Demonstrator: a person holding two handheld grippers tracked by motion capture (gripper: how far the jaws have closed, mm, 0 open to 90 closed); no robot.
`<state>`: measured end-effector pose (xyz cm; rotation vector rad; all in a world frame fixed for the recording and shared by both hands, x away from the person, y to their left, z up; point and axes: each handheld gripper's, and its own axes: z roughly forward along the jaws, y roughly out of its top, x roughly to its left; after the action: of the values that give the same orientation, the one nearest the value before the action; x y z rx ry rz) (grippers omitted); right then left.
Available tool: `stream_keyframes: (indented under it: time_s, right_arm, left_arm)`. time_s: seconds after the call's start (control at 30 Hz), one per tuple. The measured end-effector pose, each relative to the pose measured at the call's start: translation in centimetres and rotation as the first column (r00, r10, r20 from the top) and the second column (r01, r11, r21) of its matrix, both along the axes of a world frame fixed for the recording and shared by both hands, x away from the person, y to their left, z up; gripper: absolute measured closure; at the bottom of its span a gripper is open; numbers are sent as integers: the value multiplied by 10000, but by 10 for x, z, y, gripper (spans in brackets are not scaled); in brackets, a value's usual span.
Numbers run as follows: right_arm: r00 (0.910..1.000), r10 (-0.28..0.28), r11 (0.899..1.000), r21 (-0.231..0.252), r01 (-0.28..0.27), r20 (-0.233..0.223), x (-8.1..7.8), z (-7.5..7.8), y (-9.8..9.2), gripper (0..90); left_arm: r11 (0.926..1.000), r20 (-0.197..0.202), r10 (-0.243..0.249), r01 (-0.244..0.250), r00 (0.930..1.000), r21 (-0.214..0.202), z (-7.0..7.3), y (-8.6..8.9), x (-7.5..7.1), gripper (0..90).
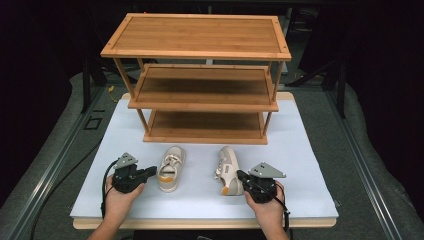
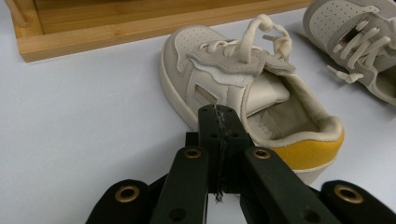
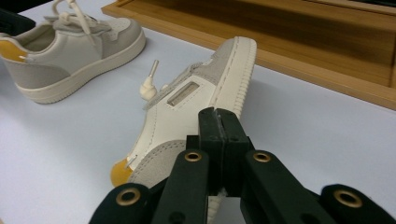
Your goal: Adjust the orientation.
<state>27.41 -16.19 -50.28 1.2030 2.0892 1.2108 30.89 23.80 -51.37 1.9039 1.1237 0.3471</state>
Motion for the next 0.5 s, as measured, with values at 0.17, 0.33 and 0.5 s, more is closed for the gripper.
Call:
stream_keyframes:
  time_s: [0.17,0.33,0.5]
  right_arm:
    - [9998,-140,9994,300,144,-131,3,-2,-7,900]
    - [9989,-440,9989,181,443,-187,4,-2,-13,900]
    - [9943,-957,9948,301,972,-481,7,-5,-23,900]
  left_arm:
    - [10000,-9,-41,40,10000,-75,0,-1,-1,896]
    - [9999,-50,10,-11,10000,-142,0,1,0,894]
    - [9998,-21,52,-53,10000,-180,0,2,0,891]
